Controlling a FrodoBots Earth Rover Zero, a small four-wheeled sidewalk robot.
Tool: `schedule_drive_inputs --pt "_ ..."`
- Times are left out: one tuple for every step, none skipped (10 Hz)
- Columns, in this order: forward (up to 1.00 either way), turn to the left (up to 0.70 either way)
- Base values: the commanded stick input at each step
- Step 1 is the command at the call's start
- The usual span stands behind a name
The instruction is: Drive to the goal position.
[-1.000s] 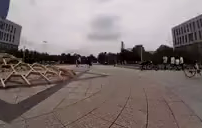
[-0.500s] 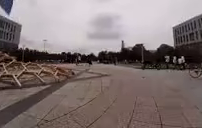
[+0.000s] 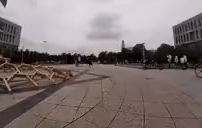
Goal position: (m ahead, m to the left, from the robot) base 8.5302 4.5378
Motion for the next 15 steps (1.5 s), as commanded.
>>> schedule_drive_inputs --pt "0.7 0.01" --pt "0.7 0.01" --pt "0.7 0.01" --pt "0.7 0.01" --pt "0.7 0.01" --pt "0.7 0.01" --pt "0.7 0.01" --pt "0.7 0.01" --pt "0.7 0.01" --pt "0.7 0.01" --pt "0.7 0.01" --pt "0.7 0.01" --pt "0.7 0.01" --pt "0.7 0.01" --pt "0.7 0.01"
